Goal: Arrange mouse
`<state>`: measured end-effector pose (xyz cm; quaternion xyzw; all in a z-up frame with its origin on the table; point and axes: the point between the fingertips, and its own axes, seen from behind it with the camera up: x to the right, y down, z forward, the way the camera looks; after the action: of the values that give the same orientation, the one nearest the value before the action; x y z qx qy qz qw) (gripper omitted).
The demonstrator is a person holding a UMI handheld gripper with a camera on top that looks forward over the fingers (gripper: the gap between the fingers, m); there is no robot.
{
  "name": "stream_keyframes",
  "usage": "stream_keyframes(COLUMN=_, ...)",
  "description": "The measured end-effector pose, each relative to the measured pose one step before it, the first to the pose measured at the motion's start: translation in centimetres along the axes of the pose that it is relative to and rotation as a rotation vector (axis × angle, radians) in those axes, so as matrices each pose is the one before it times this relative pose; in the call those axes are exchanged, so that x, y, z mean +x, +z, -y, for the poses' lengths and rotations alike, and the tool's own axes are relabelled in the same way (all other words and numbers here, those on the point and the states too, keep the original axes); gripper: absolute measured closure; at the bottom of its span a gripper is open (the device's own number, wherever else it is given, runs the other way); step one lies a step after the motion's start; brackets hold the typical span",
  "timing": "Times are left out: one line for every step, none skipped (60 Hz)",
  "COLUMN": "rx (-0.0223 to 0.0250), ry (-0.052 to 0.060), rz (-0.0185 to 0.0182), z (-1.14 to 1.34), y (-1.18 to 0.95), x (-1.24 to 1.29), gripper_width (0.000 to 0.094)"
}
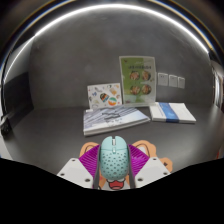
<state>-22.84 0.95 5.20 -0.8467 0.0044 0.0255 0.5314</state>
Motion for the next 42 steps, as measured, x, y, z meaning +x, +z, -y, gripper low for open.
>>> stream_keyframes(rx=-0.00439, ry=-0.0038, rz=-0.00359, z=-0.504, y=0.334, x=-0.103, gripper_width=0.0527)
stream_keyframes(rx=-0.00247, ry=-0.0023, rz=-0.00517, z=-0.860, y=0.615, x=-0.282, gripper_width=0.0527)
stream_keyframes(rx=-0.01042, ry=-0.0012, rz=-0.00521, z=-0.525, y=0.196, x=-0.053, gripper_width=0.0526)
stream_keyframes(rx=-0.01186, ry=-0.0012, rz=-0.00676, z=-0.519, y=0.230, x=0.018, gripper_width=0.0526)
stream_keyframes(rx=-0.01039, ry=-0.0018, rz=-0.00713, z=-0.447, y=0.206, x=0.008, gripper_width=0.0525)
stream_keyframes(rx=-0.00895, ry=-0.0030, rz=-0.00498, z=-0.449, y=0.160, x=-0.015, gripper_width=0.0521)
stream_keyframes(rx=-0.00831, ry=-0.0027, rz=-0.00513, z=-0.388, y=0.182, x=0.015, gripper_width=0.0520)
stream_keyframes(rx=-0.00777, ry=-0.0006, rz=-0.00437, z=-0.328, y=0.265, x=0.111, gripper_width=0.0521)
stream_keyframes(rx=-0.00761, ry=0.0001, rz=-0.00770, z=-0.384, y=0.149, x=0.036, gripper_width=0.0518)
stream_keyframes(rx=-0.00665, ry=-0.0002, rz=-0.00626, z=-0.446, y=0.143, x=0.049, gripper_width=0.0510)
stream_keyframes(rx=-0.00221, ry=-0.0003, rz=-0.00589, z=-0.206, y=0.159, x=0.054, gripper_width=0.0502)
stream_keyframes(rx=0.00406, ry=0.0001, rz=-0.00273, z=-0.017, y=0.098, x=0.004, gripper_width=0.0488)
stream_keyframes(rx=0.00709, ry=0.0004, rz=-0.00169, z=0.146, y=0.078, x=-0.005, gripper_width=0.0484)
stream_keyframes(rx=-0.00395, ry=-0.0010, rz=-0.00148, z=-0.044, y=0.020, x=0.011, gripper_width=0.0474)
stream_keyframes(rx=-0.00482, ry=-0.0006, rz=-0.00138, z=-0.063, y=0.014, x=0.025, gripper_width=0.0463)
stream_keyframes(rx=-0.00160, ry=0.0018, rz=-0.00079, z=0.031, y=0.022, x=-0.003, gripper_width=0.0453)
stream_keyframes(rx=-0.00531, ry=0.0022, rz=-0.00088, z=-0.020, y=0.033, x=0.020, gripper_width=0.0440)
stream_keyframes(rx=-0.00802, ry=0.0010, rz=0.00095, z=0.016, y=-0.019, x=0.073, gripper_width=0.0427)
stream_keyframes(rx=-0.00767, ry=0.0004, rz=0.00141, z=-0.057, y=-0.020, x=0.023, gripper_width=0.0416)
stream_keyframes(rx=-0.00646, ry=-0.0003, rz=0.00194, z=-0.080, y=-0.009, x=-0.008, gripper_width=0.0400)
stream_keyframes(rx=-0.00870, ry=0.0004, rz=-0.00205, z=-0.104, y=-0.040, x=0.056, gripper_width=0.0385)
stream_keyframes(rx=-0.00901, ry=0.0000, rz=-0.00072, z=-0.075, y=-0.091, x=0.085, gripper_width=0.0355)
stream_keyframes(rx=-0.00704, ry=0.0008, rz=0.00244, z=-0.037, y=-0.131, x=0.011, gripper_width=0.0304)
stream_keyframes(rx=-0.00884, ry=0.0016, rz=0.00404, z=-0.062, y=-0.225, x=-0.017, gripper_width=0.0253)
stream_keyframes(rx=-0.00966, ry=0.0028, rz=0.00677, z=-0.029, y=-0.282, x=0.028, gripper_width=0.0202)
stream_keyframes(rx=-0.00678, ry=0.0017, rz=0.00715, z=-0.014, y=-0.268, x=-0.109, gripper_width=0.0164)
stream_keyframes(rx=-0.00327, ry=0.0007, rz=0.01083, z=-0.031, y=-0.415, x=-0.183, gripper_width=0.0122)
stream_keyframes(rx=0.00050, ry=0.0002, rz=0.01296, z=0.026, y=-0.439, x=-0.193, gripper_width=0.0081)
stream_keyframes(rx=0.00173, ry=0.0001, rz=0.00956, z=0.044, y=-0.485, x=-0.185, gripper_width=0.0040)
stream_keyframes(rx=0.00457, ry=0.0024, rz=0.00893, z=0.085, y=-0.532, x=-0.105, gripper_width=0.0073)
stream_keyframes(rx=0.00229, ry=0.0021, rz=0.00913, z=0.043, y=-0.573, x=-0.179, gripper_width=0.0040)
stream_keyframes(rx=0.00308, ry=0.0028, rz=0.01002, z=-0.016, y=-0.755, x=-0.080, gripper_width=0.0086)
stream_keyframes(rx=0.00114, ry=0.0036, rz=0.00952, z=0.015, y=-0.769, x=-0.142, gripper_width=0.0089)
stream_keyframes(rx=-0.00055, ry=0.0032, rz=0.00730, z=-0.034, y=-0.608, x=-0.083, gripper_width=0.0087)
stream_keyframes(rx=-0.00067, ry=0.0035, rz=0.00752, z=-0.085, y=-0.662, x=-0.047, gripper_width=0.0086)
stream_keyframes(rx=-0.00196, ry=0.0034, rz=0.00708, z=-0.097, y=-0.704, x=-0.038, gripper_width=0.0086)
stream_keyframes(rx=-0.00361, ry=0.0023, rz=0.00627, z=-0.149, y=-0.720, x=-0.011, gripper_width=0.0087)
stream_keyframes(rx=-0.00445, ry=0.0004, rz=0.00517, z=-0.232, y=-0.712, x=0.048, gripper_width=0.0085)
stream_keyframes(rx=-0.00425, ry=-0.0008, rz=0.00327, z=-0.239, y=-0.728, x=0.099, gripper_width=0.0084)
stream_keyframes(rx=-0.00235, ry=-0.0005, rz=0.00211, z=-0.264, y=-0.722, x=0.154, gripper_width=0.0080)
stream_keyframes(rx=-0.00035, ry=-0.0003, rz=0.00123, z=-0.245, y=-0.655, x=0.189, gripper_width=0.0080)
stream_keyframes(rx=0.00097, ry=0.0004, rz=-0.00085, z=-0.201, y=-0.648, x=0.251, gripper_width=0.0078)
